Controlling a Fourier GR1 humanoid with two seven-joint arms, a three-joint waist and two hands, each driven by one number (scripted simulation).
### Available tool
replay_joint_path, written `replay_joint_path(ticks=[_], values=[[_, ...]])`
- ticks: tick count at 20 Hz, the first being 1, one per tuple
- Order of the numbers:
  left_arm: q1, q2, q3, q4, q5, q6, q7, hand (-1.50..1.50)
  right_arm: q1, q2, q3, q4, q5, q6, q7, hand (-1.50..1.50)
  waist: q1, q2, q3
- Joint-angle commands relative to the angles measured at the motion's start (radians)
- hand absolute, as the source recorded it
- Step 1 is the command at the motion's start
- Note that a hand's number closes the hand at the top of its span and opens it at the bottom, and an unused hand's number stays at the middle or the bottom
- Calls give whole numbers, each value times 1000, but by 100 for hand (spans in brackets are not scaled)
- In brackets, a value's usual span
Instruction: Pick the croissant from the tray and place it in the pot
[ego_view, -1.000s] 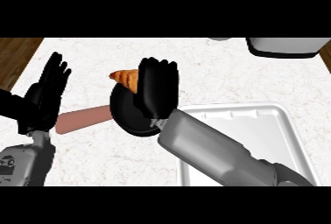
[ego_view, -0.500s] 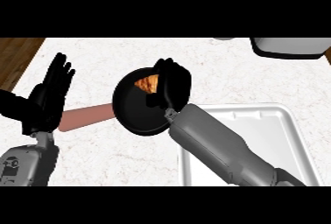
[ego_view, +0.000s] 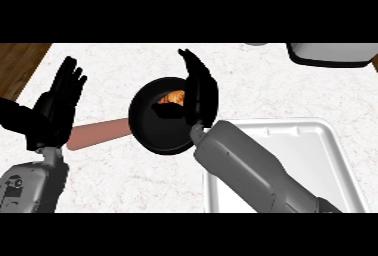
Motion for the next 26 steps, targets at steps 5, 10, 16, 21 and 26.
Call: replay_joint_path(ticks=[5, 10, 16, 21, 26], values=[[83, 7, 27, -45, 11, -14, -19, 0, 136, 3, -73, -98, -225, -140, -279, -150, -37, -13, -1], [117, 34, 68, -54, 26, -43, -29, 0, 274, -118, -164, -332, -281, 33, -335, -150, -63, -20, -1], [86, 7, 72, -22, 5, -33, -27, 0, 430, -144, -237, -424, -310, 142, -435, -150, -62, -17, -2], [121, 14, 88, -56, 6, -52, -31, 0, 548, -229, -264, -583, -311, 254, -410, -150, -62, -18, -2], [53, 15, 89, -79, -14, -29, 61, 0, 617, -239, -344, -592, -336, 340, -480, -150, -62, -18, -1]])
